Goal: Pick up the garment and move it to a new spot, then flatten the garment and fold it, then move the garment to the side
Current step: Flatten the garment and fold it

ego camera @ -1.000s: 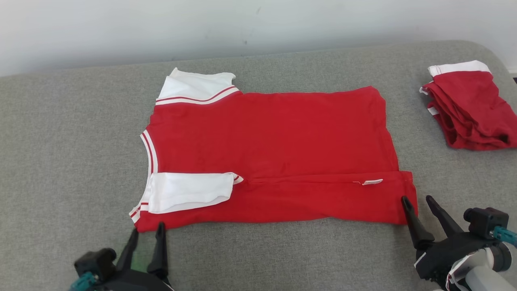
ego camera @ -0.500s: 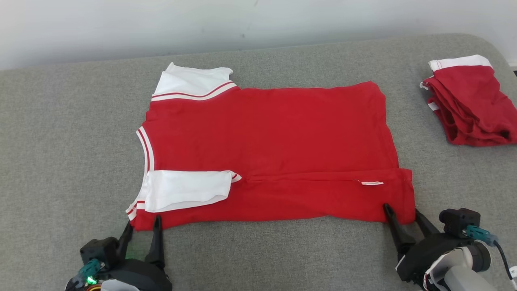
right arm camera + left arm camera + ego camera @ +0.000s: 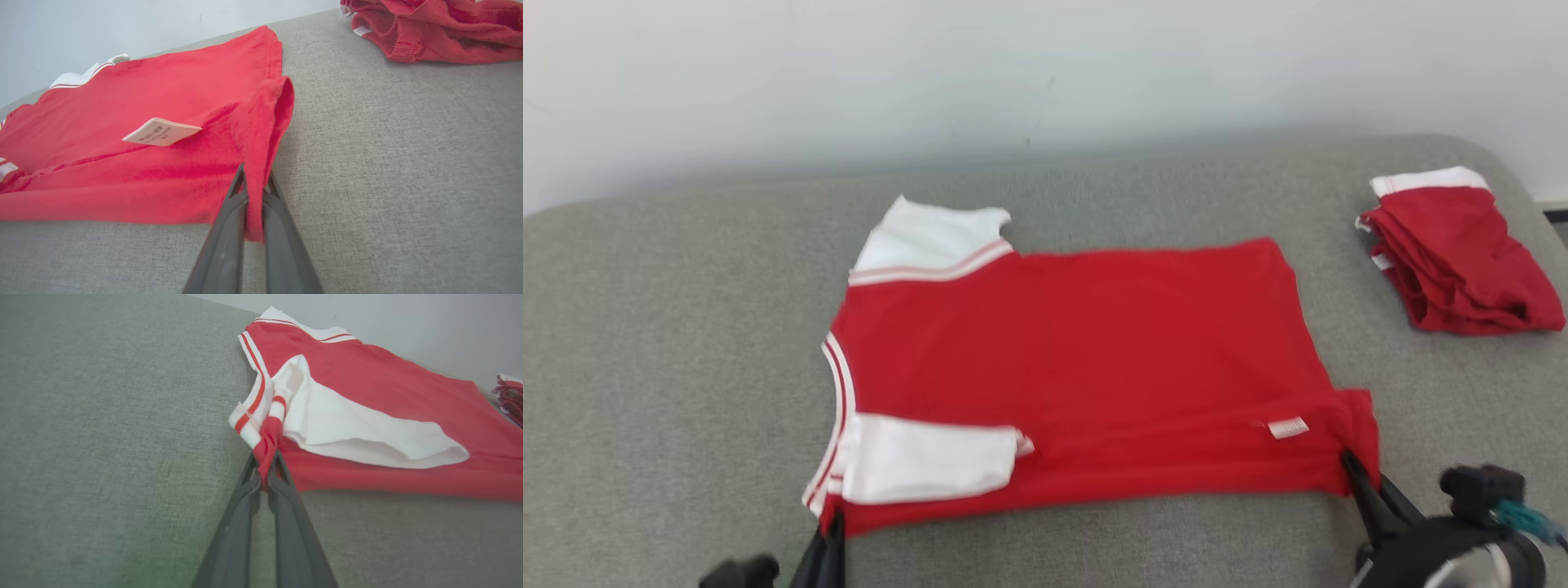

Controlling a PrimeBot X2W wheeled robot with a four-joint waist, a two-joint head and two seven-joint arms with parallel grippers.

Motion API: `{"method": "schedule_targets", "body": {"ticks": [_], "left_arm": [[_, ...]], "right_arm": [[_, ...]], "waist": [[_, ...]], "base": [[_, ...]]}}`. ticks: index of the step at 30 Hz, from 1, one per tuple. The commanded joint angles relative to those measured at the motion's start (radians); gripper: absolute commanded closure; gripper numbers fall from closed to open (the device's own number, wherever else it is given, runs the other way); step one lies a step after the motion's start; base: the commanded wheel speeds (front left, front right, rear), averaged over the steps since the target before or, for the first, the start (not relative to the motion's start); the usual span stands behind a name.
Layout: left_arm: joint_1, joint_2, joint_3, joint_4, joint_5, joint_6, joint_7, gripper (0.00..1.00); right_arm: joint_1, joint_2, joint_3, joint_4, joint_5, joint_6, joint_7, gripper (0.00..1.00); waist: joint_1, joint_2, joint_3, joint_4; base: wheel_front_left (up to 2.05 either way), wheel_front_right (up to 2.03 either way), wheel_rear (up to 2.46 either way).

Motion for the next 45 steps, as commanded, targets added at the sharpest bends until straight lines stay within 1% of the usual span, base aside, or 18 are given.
{"method": "schedule_targets", "body": {"ticks": [1, 6, 9, 10, 11, 12, 19, 23, 24, 29, 33, 35, 38, 40, 42, 45], "left_arm": [[0.051, -0.003, 0.003, -0.035, -0.004, 0.016, -0.004, 1.0], [0.164, -0.001, -0.001, -0.14, -0.017, 0.056, 0.007, 1.0], [0.205, -0.003, -0.004, -0.182, -0.021, 0.07, 0.012, 1.0], [0.212, -0.005, -0.006, -0.19, -0.021, 0.073, 0.012, 0.87], [0.217, -0.008, -0.008, -0.198, -0.019, 0.076, 0.011, 0.52], [0.219, -0.009, -0.012, -0.203, -0.016, 0.077, 0.011, 0.0], [0.203, -0.009, 0.022, -0.232, 0.005, 0.085, -0.001, 0.0], [0.183, -0.018, 0.055, -0.268, 0.046, 0.086, -0.004, 0.0], [0.183, -0.018, 0.055, -0.268, 0.046, 0.086, -0.004, 0.0], [0.157, -0.028, 0.112, -0.332, 0.125, 0.072, -0.004, 0.0], [0.132, -0.015, 0.141, -0.374, 0.223, 0.073, -0.004, 0.0], [0.133, -0.022, 0.152, -0.387, 0.264, 0.075, -0.004, 0.0], [0.142, -0.024, 0.162, -0.408, 0.29, 0.054, -0.004, 0.0], [0.151, -0.007, 0.17, -0.411, 0.319, 0.045, -0.004, 0.0], [0.165, -0.018, 0.186, -0.418, 0.309, 0.032, -0.004, 0.0], [0.186, -0.014, 0.211, -0.419, 0.311, 0.013, -0.004, 0.0]], "right_arm": [[0.041, -0.024, -0.013, -0.021, 0.012, -0.003, -0.005, 1.0], [0.142, -0.054, -0.053, -0.084, 0.015, -0.003, 0.01, 1.0], [0.193, -0.05, -0.09, -0.114, 0.006, -0.003, 0.022, 1.0], [0.205, -0.044, -0.101, -0.122, -0.003, -0.003, 0.028, 0.85], [0.215, -0.039, -0.111, -0.129, -0.011, -0.003, 0.031, 0.53], [0.22, -0.034, -0.122, -0.134, -0.02, -0.003, 0.037, 0.0], [0.22, 0.013, -0.207, -0.19, -0.116, -0.003, 0.028, 0.0], [0.209, 0.059, -0.275, -0.246, -0.19, -0.003, 0.009, 0.0], [0.209, 0.059, -0.275, -0.246, -0.19, -0.003, 0.009, 0.0], [0.221, 0.126, -0.332, -0.336, -0.281, -0.003, -0.004, 0.0], [0.23, 0.164, -0.358, -0.398, -0.353, -0.003, -0.005, 0.0], [0.236, 0.181, -0.369, -0.425, -0.387, -0.003, -0.005, 0.0], [0.252, 0.204, -0.388, -0.457, -0.42, -0.003, -0.005, 0.0], [0.263, 0.214, -0.39, -0.474, -0.443, -0.003, -0.005, 0.0], [0.283, 0.221, -0.393, -0.488, -0.459, -0.003, -0.005, 0.0], [0.304, 0.221, -0.399, -0.5, -0.47, -0.003, -0.004, 0.0]], "waist": [[0.0001, 0.0, -0.04, 0.012], [0.0001, 0.0, -0.049, 0.02], [0.0001, 0.0, -0.048, 0.024], [0.0001, 0.0, -0.048, 0.024], [0.0001, 0.0, -0.048, 0.025], [0.0001, 0.0, -0.048, 0.025], [0.0001, 0.0, -0.065, 0.013], [0.0001, 0.0, -0.077, 0.009], [0.0001, 0.0, -0.077, 0.009], [0.0001, 0.0, -0.091, 0.009], [0.0001, 0.0, -0.097, 0.008], [0.0001, 0.0, -0.1, 0.009], [0.0001, 0.0, -0.106, 0.012], [0.0001, 0.0, -0.108, 0.014], [0.0001, 0.0, -0.109, 0.018], [0.0001, 0.0, -0.11, 0.021]], "base": [[0.0, 0.0, 0.0], [0.0, 0.0, 0.0], [0.0, 0.0, 0.0], [0.0, 0.0, 0.0], [0.0, 0.0, 0.0], [0.0, 0.0, 0.0], [0.0, 0.0, 0.0], [0.0, 0.0, 0.0], [0.0, 0.0, 0.0], [0.0, 0.0, 0.0], [0.0, 0.0, 0.0], [0.0, 0.0, 0.0], [0.0, 0.0, 0.0], [0.0, 0.0, 0.0], [0.0, 0.0, 0.0], [0.0, 0.0, 0.0]]}}
